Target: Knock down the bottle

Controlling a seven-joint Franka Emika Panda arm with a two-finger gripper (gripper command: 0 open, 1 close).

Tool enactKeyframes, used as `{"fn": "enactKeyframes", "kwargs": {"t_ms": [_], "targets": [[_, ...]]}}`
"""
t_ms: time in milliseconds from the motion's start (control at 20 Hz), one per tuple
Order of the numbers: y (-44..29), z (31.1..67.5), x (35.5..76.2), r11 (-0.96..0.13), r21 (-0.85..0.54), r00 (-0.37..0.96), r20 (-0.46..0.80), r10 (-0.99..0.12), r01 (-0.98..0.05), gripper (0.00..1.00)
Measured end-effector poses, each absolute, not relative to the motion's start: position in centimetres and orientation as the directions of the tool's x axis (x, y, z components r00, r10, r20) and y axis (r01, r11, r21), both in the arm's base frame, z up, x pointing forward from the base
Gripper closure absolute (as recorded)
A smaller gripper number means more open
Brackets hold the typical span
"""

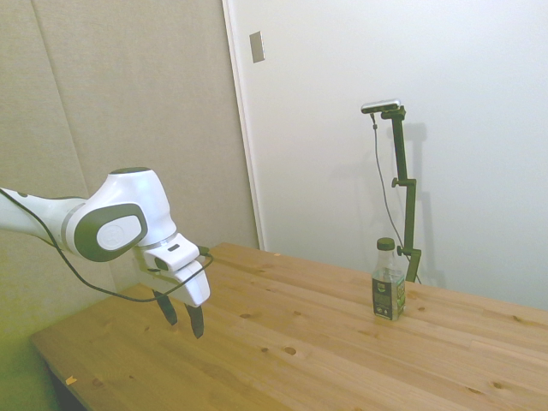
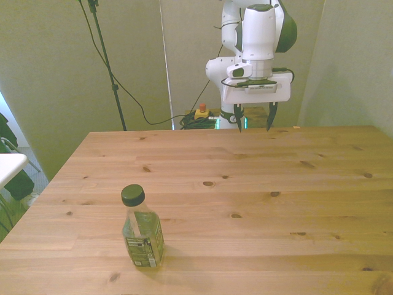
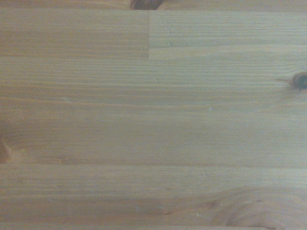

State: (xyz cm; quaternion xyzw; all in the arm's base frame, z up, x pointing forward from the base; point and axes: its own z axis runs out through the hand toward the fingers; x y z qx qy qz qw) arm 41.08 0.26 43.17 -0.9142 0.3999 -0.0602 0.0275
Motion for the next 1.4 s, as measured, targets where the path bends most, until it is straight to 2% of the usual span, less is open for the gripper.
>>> {"fn": "enactKeyframes", "kwargs": {"t_ms": [200, 250, 450, 600, 800, 1400], "targets": [[-0.2, 42.3, 40.3, -0.681, -0.077, 0.673, 0.104, -0.732, -0.729, 0.0], [-0.7, 42.2, 40.0, -0.675, -0.073, 0.666, 0.111, -0.737, -0.735, 1.0], [-6.2, 44.5, 40.0, -0.602, -0.099, 0.585, 0.159, -0.795, -0.792, 1.0], [-10.4, 46.9, 41.4, -0.555, -0.129, 0.529, 0.188, -0.827, -0.822, 1.0], [-13.5, 48.1, 45.3, -0.534, -0.15, 0.501, 0.209, -0.84, -0.832, 1.0], [-23.2, 48.3, 57.7, -0.431, -0.227, 0.379, 0.241, -0.894, -0.873, 1.0]]}}
